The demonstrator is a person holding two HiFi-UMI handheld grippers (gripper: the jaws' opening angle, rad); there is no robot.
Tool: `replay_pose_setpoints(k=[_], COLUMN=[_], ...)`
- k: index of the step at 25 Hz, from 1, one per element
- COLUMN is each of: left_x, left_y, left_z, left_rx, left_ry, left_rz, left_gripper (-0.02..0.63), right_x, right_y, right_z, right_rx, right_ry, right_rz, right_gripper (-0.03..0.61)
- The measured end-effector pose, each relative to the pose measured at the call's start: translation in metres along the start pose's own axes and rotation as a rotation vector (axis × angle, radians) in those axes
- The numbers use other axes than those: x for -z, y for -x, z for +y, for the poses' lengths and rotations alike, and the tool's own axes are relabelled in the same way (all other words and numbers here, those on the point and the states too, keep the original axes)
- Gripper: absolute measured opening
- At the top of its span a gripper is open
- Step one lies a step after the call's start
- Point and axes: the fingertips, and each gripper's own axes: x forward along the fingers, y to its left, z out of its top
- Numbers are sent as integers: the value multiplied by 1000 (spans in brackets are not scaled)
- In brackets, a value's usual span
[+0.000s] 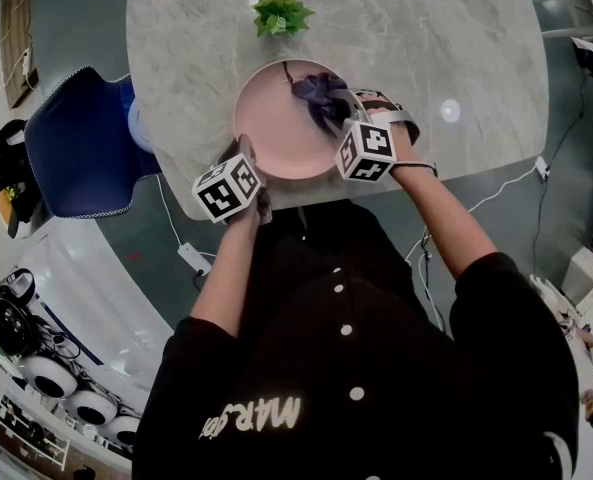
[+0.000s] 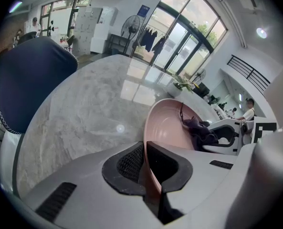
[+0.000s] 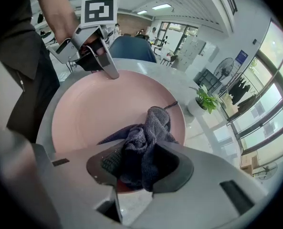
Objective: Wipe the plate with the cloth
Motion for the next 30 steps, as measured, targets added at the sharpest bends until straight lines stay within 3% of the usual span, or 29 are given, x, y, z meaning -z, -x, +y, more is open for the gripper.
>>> replay_pose_setpoints(k=[8,17,22,30], left_x=[1,1,0,0], left_y=[2,-1,2,-1], left_z=[0,-1,0,1], left_rx=[51,73,65,84], left_ry=[55,86,82,98], left_rz=[-5,-10,-13,-8], left_gripper=[29,29,29,29], right_x=[-13,-85,-111,-129], right_y=[2,2,-6,-22], right_z=[5,23,40,52], right_rx=[-17,-145,-218,-256], right_ry=[74,-199,-259,-333], right_rz=[63,-176,-225,-258], right_gripper=[141,142,142,143])
